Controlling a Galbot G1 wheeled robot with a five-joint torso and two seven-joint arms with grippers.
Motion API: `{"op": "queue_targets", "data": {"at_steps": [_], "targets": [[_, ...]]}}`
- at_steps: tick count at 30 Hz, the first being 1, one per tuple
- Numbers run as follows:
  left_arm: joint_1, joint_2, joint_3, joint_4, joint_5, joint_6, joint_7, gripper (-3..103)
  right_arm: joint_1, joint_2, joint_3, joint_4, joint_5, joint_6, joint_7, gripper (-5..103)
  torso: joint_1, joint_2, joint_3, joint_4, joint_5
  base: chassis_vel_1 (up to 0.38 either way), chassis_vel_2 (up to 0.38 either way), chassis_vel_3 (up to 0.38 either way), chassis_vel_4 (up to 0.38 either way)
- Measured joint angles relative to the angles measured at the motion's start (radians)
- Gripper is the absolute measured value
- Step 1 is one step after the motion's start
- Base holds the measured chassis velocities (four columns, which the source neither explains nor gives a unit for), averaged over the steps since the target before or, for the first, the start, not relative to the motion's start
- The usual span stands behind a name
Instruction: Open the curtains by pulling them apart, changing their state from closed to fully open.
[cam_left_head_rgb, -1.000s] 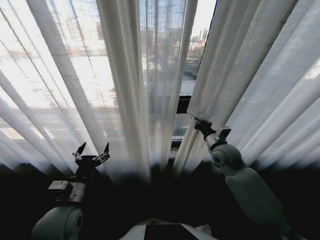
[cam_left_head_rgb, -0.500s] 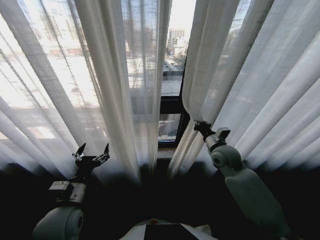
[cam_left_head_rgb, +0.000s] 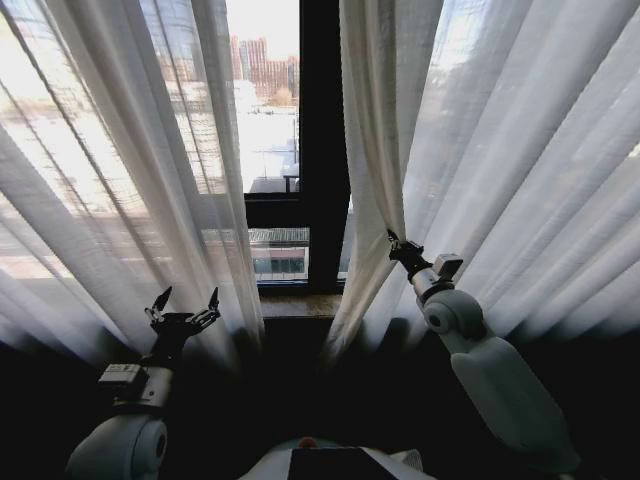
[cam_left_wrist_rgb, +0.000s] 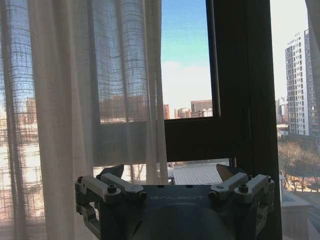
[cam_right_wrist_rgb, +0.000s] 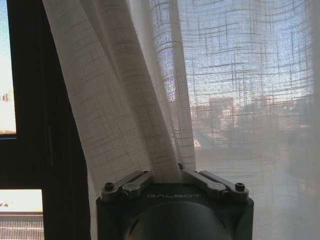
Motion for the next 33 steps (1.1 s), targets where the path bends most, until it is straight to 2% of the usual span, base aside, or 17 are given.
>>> {"op": "queue_targets", "data": {"at_steps": [22, 33], "targets": [[-0.004, 0.0, 0.006, 0.0, 0.003, 0.006, 0.004, 100, 0.002, 0.014, 0.01, -0.025, -0.004, 0.003, -0.004, 0, 0.0, 0.0, 0.0, -0.0002, 0.0002, -0.354, -0.353, 0.361, 0.355], [-0.007, -0.002, 0.009, 0.0, 0.003, 0.013, 0.004, 100, -0.017, 0.011, 0.049, -0.02, -0.005, 0.003, -0.004, 0, 0.0, 0.0, 0.0, 0.0001, -0.0003, -0.351, -0.361, 0.35, 0.353]]}}
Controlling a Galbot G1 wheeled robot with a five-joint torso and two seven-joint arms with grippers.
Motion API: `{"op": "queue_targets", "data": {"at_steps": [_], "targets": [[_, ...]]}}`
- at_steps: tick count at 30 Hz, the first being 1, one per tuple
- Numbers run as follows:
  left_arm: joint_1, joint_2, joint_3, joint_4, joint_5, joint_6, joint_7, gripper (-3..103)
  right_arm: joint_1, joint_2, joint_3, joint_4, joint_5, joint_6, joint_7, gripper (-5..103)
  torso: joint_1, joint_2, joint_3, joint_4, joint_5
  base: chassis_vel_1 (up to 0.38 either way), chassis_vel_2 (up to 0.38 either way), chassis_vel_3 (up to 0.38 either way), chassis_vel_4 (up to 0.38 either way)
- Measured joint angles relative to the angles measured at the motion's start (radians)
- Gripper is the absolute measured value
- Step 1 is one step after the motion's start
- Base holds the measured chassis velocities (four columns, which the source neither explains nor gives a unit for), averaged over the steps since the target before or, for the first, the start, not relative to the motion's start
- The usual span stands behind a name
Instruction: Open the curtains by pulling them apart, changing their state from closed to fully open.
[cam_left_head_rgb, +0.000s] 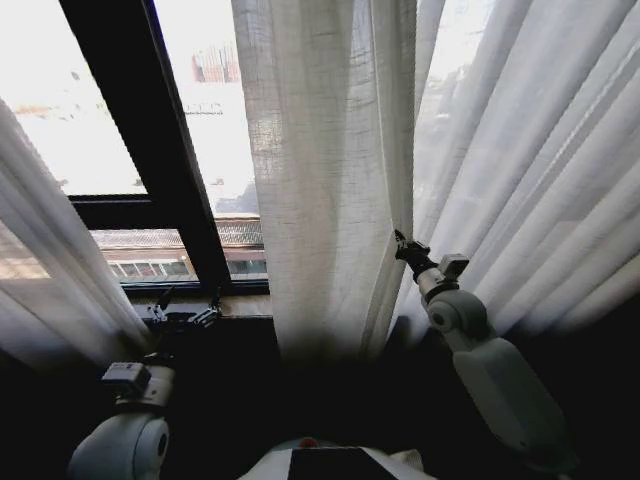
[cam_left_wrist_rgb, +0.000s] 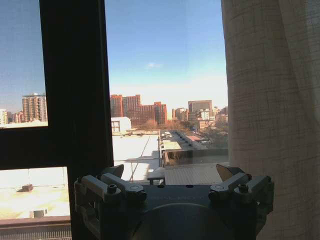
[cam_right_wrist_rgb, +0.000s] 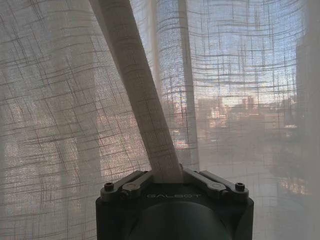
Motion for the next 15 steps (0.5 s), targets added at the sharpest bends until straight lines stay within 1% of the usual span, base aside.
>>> {"op": "queue_targets", "data": {"at_steps": [4, 8, 15], "targets": [[0.0, -0.002, 0.0, 0.0, 0.0, 0.0, 0.0, 100, -0.003, -0.004, 0.011, 0.004, 0.0, 0.0, 0.001, 0, 0.0, 0.0, 0.0, -0.0001, 0.0006, -0.354, -0.342, 0.346, 0.35], [0.0, -0.003, 0.0, 0.0, 0.0, 0.0, 0.0, 100, -0.004, -0.009, 0.019, 0.005, 0.0, 0.0, 0.001, 0, 0.0, 0.0, 0.0, -0.0003, 0.0003, -0.365, -0.361, 0.347, 0.355], [-0.002, -0.005, 0.002, 0.0, 0.0, 0.001, 0.002, 100, -0.009, -0.016, 0.027, 0.007, 0.001, 0.0, 0.001, 0, 0.0, 0.0, 0.0, 0.0, 0.0004, -0.352, -0.351, 0.367, 0.354]]}}
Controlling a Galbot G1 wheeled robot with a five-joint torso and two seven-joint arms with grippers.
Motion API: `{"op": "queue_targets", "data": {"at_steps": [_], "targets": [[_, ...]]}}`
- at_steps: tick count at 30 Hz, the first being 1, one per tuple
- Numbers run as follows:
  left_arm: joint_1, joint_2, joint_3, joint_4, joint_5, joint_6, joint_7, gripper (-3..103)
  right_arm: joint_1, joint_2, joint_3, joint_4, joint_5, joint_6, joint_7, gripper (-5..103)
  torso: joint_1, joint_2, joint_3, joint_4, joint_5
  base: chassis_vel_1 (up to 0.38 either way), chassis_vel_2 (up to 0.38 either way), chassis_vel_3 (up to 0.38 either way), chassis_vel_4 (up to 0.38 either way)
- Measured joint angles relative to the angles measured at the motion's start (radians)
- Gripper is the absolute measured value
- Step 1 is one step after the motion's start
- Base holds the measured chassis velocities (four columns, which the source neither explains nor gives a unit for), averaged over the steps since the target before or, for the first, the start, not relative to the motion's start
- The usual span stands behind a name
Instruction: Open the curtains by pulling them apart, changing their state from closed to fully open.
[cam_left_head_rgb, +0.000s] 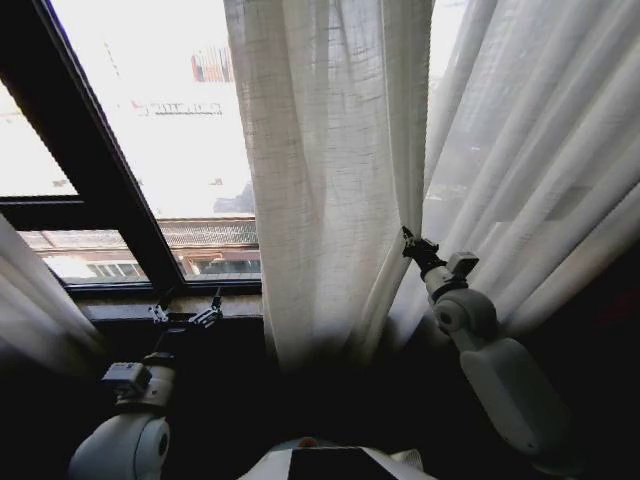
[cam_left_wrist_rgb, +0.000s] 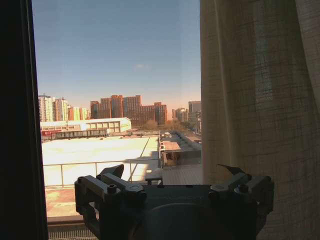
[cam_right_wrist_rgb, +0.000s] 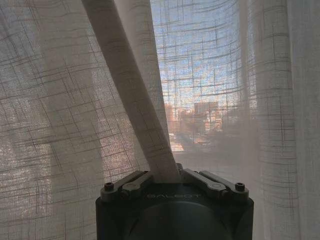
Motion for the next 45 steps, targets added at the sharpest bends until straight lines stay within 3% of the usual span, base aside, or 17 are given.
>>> {"op": "queue_targets", "data": {"at_steps": [25, 30, 36, 45], "targets": [[0.001, 0.005, -0.004, 0.0, -0.002, -0.005, 0.001, 100, -0.017, 0.015, -0.007, 0.005, -0.04, 0.014, -0.008, 0, 0.0, 0.0, 0.0, -0.0003, 0.0, -0.352, -0.349, 0.343, 0.339], [0.006, 0.003, -0.003, 0.0, -0.002, -0.006, 0.003, 100, -0.019, 0.014, -0.005, -0.001, -0.042, 0.016, -0.007, 0, 0.0, 0.0, 0.0, -0.0006, 0.0007, -0.095, -0.137, 0.113, 0.086], [0.011, 0.003, -0.005, 0.0, -0.002, -0.007, 0.002, 100, -0.02, 0.017, -0.005, -0.005, -0.041, 0.015, -0.005, 0, 0.0, 0.0, 0.0, 0.0003, -0.0013, 0.009, 0.009, -0.006, -0.003], [0.02, 0.0, 0.0, 0.0, 0.004, -0.013, 0.007, 100, -0.021, 0.012, 0.017, -0.024, -0.041, 0.015, -0.002, 0, 0.0, 0.0, 0.0, -0.0005, 0.0007, 0.02, 0.016, -0.022, -0.024]]}}
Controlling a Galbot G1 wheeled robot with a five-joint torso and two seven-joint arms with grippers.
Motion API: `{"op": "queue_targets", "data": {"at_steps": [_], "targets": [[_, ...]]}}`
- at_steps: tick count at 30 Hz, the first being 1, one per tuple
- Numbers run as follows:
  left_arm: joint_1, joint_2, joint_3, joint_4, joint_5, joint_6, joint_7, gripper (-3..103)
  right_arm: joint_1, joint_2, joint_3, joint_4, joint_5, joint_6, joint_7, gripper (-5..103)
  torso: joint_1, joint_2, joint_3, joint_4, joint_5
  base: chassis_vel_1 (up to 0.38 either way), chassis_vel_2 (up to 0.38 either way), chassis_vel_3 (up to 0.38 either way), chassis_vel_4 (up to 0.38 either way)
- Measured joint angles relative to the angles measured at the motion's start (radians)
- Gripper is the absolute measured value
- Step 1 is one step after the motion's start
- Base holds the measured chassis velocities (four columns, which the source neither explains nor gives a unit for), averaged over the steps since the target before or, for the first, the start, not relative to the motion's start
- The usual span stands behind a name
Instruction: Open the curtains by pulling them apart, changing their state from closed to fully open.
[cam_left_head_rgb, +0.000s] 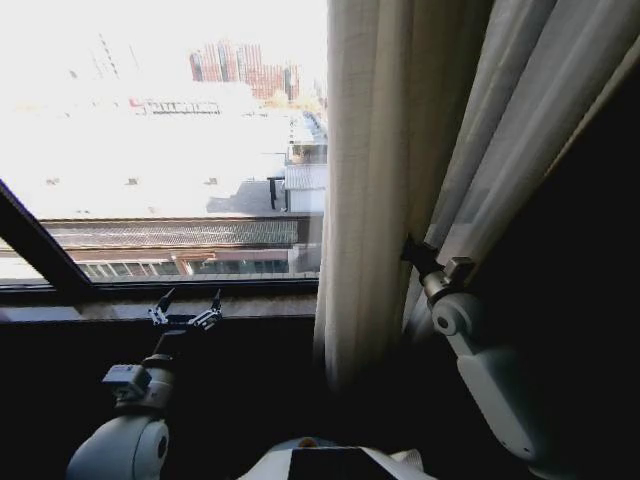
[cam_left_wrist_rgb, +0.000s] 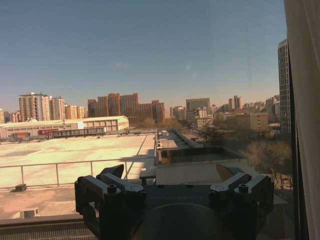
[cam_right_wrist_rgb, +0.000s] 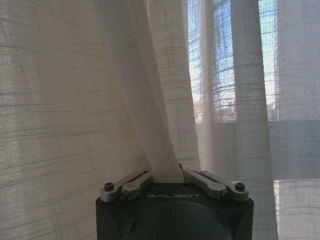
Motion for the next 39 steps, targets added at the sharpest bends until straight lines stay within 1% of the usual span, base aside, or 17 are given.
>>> {"op": "queue_targets", "data": {"at_steps": [7, 11, 15, 19, 27, 28, 30, 32, 33, 34, 35, 36, 37, 39], "targets": [[-0.001, 0.0, 0.001, 0.0, 0.002, -0.003, 0.002, 100, 0.027, -0.03, 0.071, -0.089, 0.001, 0.001, -0.004, 0, 0.0, 0.0, 0.0, 0.0004, -0.0011, 0.0, 0.0, 0.0, 0.0], [0.0, -0.003, 0.001, 0.0, 0.002, -0.004, 0.004, 100, 0.045, -0.053, 0.126, -0.171, -0.007, 0.012, -0.016, 0, 0.0, 0.0, 0.0, 0.0003, -0.0009, 0.0, 0.0, 0.0, 0.0], [0.0, -0.003, 0.001, 0.0, 0.001, -0.004, 0.005, 100, 0.051, -0.065, 0.155, -0.224, -0.012, 0.018, -0.024, 0, 0.0, 0.0, 0.0, 0.0002, -0.0005, 0.0, 0.0, 0.0, 0.0], [-0.001, -0.005, 0.002, 0.0, 0.001, -0.005, 0.008, 100, 0.07, -0.077, 0.194, -0.324, -0.04, 0.036, -0.026, 0, 0.0, 0.0, 0.0, 0.0003, -0.0006, 0.0, 0.0, 0.0, 0.0], [0.001, -0.009, -0.002, 0.0, -0.001, -0.011, 0.01, 100, 0.09, -0.086, 0.241, -0.409, -0.08, 0.054, -0.017, 0, 0.0, 0.0, 0.0, 0.0001, -0.0005, 0.0, 0.0, 0.0, 0.0], [0.001, -0.009, -0.002, 0.0, -0.001, -0.012, 0.01, 100, 0.087, -0.086, 0.243, -0.408, -0.084, 0.055, -0.015, -3, 0.0, 0.0, 0.0, 0.0001, -0.0004, 0.0, 0.0, 0.0, 0.0], [0.001, -0.011, -0.002, 0.0, -0.001, -0.013, 0.011, 100, 0.068, -0.08, 0.244, -0.375, -0.087, 0.055, -0.016, 7, 0.0, 0.0, 0.0, 0.0, -0.0006, 0.0, 0.0, 0.0, 0.0], [0.001, -0.012, -0.001, 0.0, -0.001, -0.013, 0.011, 100, 0.054, -0.073, 0.243, -0.347, -0.087, 0.054, -0.016, 7, 0.0, 0.0, 0.0, 0.0001, -0.0008, 0.0, 0.0, 0.0, 0.0], [0.0, -0.013, -0.001, 0.0, -0.001, -0.013, 0.011, 100, 0.04, -0.065, 0.238, -0.314, -0.087, 0.052, -0.017, 12, 0.0, 0.0, 0.0, 0.0001, -0.0009, 0.0, 0.0, 0.0, 0.0], [0.0, -0.013, -0.001, 0.0, -0.001, -0.013, 0.011, 100, 0.034, -0.062, 0.234, -0.301, -0.087, 0.051, -0.017, 12, 0.0, 0.0, 0.0, 0.0002, -0.0009, 0.0, 0.0, 0.0, 0.0], [-0.001, -0.014, 0.0, 0.0, -0.001, -0.014, 0.011, 100, 0.008, -0.047, 0.216, -0.245, -0.086, 0.045, -0.018, 22, 0.0, 0.0, 0.0, 0.0004, -0.0009, 0.0, 0.0, 0.0, 0.0], [-0.001, -0.014, 0.0, 0.0, -0.001, -0.014, 0.011, 100, 0.008, -0.047, 0.216, -0.245, -0.086, 0.045, -0.018, 22, 0.0, 0.0, 0.0, 0.0004, -0.0009, 0.0, 0.0, 0.0, 0.0], [-0.003, -0.015, 0.0, 0.0, 0.0, -0.014, 0.011, 100, -0.009, -0.037, 0.201, -0.206, -0.085, 0.037, -0.018, 22, 0.0, 0.0, 0.0, 0.0003, -0.0009, 0.0, 0.0, 0.0, 0.0], [-0.006, -0.015, 0.0, 0.0, 0.0, -0.012, 0.011, 100, -0.044, -0.016, 0.17, -0.132, -0.076, 0.026, -0.018, 33, 0.0, 0.0, 0.0, 0.0004, -0.0009, 0.0, 0.0, 0.0, 0.0]]}}
